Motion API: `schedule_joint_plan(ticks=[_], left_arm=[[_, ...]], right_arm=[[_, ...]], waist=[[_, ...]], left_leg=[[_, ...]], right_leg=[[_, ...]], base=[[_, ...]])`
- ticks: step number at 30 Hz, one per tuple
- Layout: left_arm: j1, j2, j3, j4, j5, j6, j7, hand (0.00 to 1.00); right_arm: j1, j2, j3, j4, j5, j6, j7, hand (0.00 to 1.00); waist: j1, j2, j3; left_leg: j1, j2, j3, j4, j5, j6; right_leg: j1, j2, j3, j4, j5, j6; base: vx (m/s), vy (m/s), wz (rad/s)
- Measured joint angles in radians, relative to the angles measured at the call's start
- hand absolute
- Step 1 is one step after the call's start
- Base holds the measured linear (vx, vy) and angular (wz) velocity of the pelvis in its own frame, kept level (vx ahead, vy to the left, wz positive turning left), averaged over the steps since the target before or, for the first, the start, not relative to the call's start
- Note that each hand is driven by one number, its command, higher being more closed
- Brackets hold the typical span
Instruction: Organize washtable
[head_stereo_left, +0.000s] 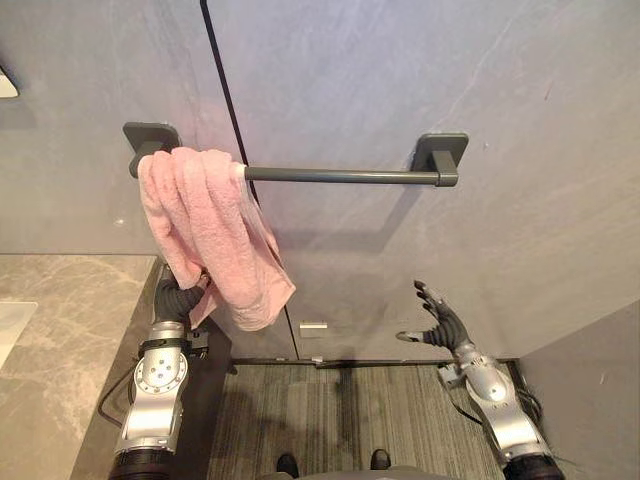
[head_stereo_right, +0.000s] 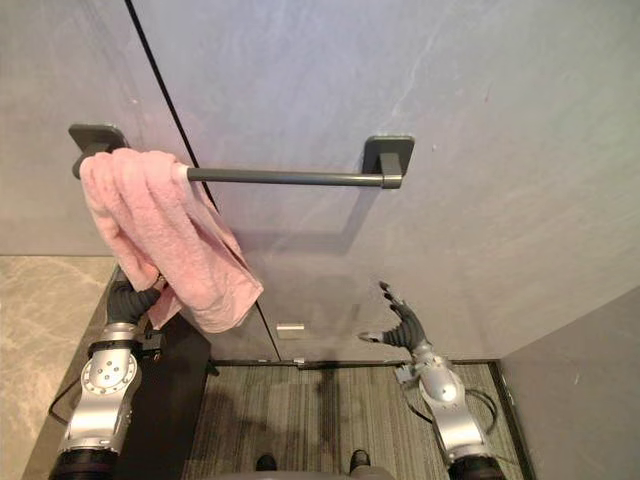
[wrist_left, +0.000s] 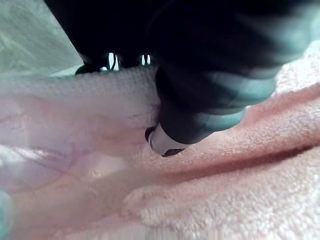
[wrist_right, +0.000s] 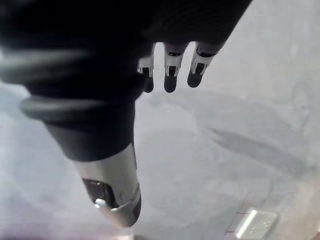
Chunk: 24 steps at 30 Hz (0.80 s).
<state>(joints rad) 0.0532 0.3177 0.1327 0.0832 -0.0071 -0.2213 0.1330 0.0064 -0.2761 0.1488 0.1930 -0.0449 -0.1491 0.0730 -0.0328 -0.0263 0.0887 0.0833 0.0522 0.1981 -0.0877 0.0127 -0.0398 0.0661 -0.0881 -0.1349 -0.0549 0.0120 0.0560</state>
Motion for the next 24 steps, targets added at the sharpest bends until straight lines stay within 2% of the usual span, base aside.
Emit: schedule_joint_plan(ticks=[2,6,9,10,24], left_arm=[[0.0,-0.002,-0.023,0.0,0.0,-0.003,0.0,1.0],[-0.003,-0.024,-0.033,0.0,-0.014,-0.006,0.001,1.0],[-0.003,-0.031,-0.042,0.0,-0.025,-0.008,0.002,1.0],[-0.007,-0.032,-0.053,0.0,-0.029,-0.009,0.002,1.0],[-0.017,-0.036,-0.055,0.006,-0.069,-0.022,0.005,1.0]], right_arm=[[-0.043,-0.016,0.075,-0.027,0.033,-0.003,0.019,0.0],[-0.116,-0.013,0.15,-0.027,0.077,-0.003,0.039,0.0],[-0.168,-0.007,0.184,-0.027,0.097,-0.003,0.038,0.0],[-0.186,-0.002,0.185,-0.027,0.112,-0.005,0.037,0.0],[-0.388,0.035,0.24,0.023,0.195,-0.005,-0.028,0.0]], waist=[[0.007,0.0,0.0],[0.023,0.0,0.0],[0.034,0.0,0.0],[0.046,0.0,0.0],[0.055,-0.002,0.0]], left_leg=[[0.0,0.0,-0.002,0.001,0.0,0.0],[-0.002,0.0,-0.008,0.003,0.0,0.0],[-0.004,0.0,-0.013,0.007,0.0,0.0],[-0.006,0.0,-0.017,0.009,0.0,0.0],[-0.025,0.002,-0.042,0.017,0.002,0.0]], right_leg=[[0.001,0.0,-0.001,0.0,0.0,0.0],[0.004,0.0,-0.006,0.001,0.0,0.0],[0.005,0.0,-0.009,0.001,0.0,0.0],[0.007,0.0,-0.013,0.001,0.0,0.0],[0.006,0.001,-0.032,0.001,-0.001,-0.001]], base=[[0.0,0.0,0.0],[0.0,0.0,0.03],[0.0,0.0,0.06],[0.0,0.0,0.08],[-0.02,-0.009,0.05]])
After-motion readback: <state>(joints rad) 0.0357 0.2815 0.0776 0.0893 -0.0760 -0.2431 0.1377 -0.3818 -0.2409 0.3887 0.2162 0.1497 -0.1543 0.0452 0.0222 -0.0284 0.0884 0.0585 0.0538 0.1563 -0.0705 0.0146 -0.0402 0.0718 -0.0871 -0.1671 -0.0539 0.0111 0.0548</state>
